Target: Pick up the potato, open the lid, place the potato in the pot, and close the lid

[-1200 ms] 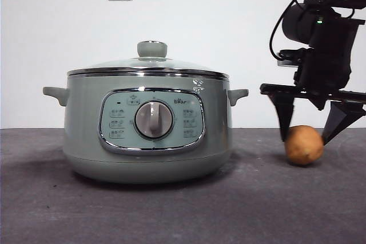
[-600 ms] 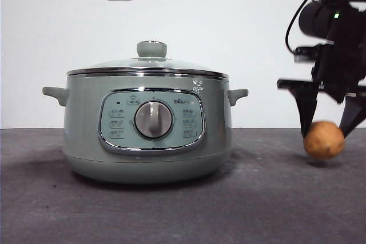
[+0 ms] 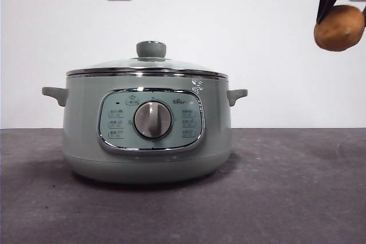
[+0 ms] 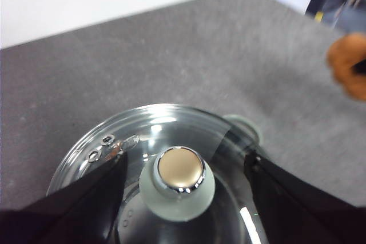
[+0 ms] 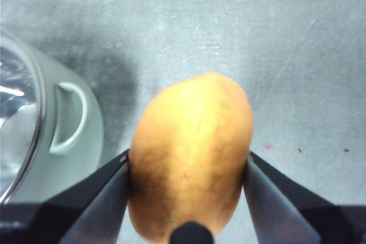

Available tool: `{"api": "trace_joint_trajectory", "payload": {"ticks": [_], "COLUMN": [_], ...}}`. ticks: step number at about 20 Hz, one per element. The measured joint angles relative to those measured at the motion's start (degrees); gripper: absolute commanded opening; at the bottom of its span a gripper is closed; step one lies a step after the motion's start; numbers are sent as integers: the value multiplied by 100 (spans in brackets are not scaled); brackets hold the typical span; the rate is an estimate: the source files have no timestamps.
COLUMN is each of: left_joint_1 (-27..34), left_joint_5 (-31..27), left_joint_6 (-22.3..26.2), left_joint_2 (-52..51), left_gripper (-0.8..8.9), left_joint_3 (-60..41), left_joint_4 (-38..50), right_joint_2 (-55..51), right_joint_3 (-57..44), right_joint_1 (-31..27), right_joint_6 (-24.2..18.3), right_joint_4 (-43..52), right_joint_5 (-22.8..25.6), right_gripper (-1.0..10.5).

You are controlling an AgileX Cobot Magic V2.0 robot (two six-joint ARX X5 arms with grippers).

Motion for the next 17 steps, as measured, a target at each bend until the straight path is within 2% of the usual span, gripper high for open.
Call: {"api": "trace_joint_trajectory", "payload": {"ticks": [5,13,14,16,17], "left_joint_1": [-354,-400,-428,-470,-472], "left_joint_5": [-629,-723,-743,-772,-774], "left_joint_6": [299,361,363,415,450], "left_joint_2": [1137,1915,1915,1915,1915], "left_gripper": [350,336,270,27,-12], "left_joint_3": [560,581,581,581,584], "left_joint_4": [-90,-201,-205,-203,-201], "right_joint_2": [-109,-114,-114,-114,-114], "right_joint_3": [0,0,0,0,0], "right_joint_1": [0,0,0,0,2], "right_joint_6": [-129,-170,-170,-170,-170], "right_joint_4": [-190,-225,-223,-225,-223], "right_joint_5": [0,0,0,-2,-2], "right_gripper": [-12,-12,-12,-12,-12]}}
